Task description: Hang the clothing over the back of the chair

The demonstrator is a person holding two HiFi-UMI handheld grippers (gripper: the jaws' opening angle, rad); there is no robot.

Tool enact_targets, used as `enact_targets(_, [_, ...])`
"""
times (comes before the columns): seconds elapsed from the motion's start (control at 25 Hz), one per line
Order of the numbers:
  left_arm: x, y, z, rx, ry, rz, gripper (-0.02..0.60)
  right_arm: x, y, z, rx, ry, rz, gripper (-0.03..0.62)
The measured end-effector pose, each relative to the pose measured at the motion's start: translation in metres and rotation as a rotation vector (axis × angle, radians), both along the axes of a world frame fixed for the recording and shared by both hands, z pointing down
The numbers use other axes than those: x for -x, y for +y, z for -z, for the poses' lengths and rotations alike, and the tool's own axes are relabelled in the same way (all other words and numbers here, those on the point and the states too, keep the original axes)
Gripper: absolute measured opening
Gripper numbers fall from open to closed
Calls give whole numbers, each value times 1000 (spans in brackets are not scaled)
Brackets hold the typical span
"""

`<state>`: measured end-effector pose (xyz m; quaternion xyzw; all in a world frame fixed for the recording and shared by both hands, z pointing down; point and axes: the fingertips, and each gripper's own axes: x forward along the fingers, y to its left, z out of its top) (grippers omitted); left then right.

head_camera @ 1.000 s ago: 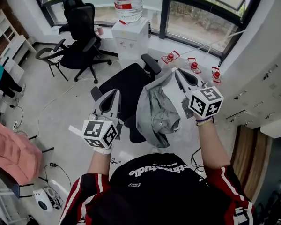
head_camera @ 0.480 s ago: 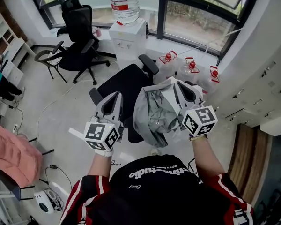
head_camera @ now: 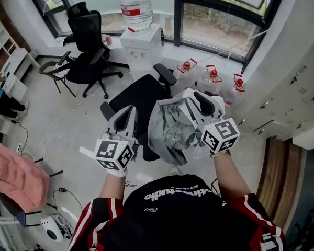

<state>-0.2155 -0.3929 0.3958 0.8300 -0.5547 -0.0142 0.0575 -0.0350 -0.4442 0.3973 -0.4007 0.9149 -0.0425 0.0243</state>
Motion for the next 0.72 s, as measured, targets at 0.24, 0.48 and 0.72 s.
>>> enact_targets(0.24, [0, 3, 2, 0, 3, 3, 25, 4, 7, 0, 13, 5, 42, 200])
enact_targets(0.48, [-1, 3, 3, -2, 4, -3, 25, 8, 13, 5, 5, 5, 80, 246])
enact_targets(0.72, [0, 4, 6, -3, 5, -6, 25, 10, 19, 17, -29, -9, 94, 268])
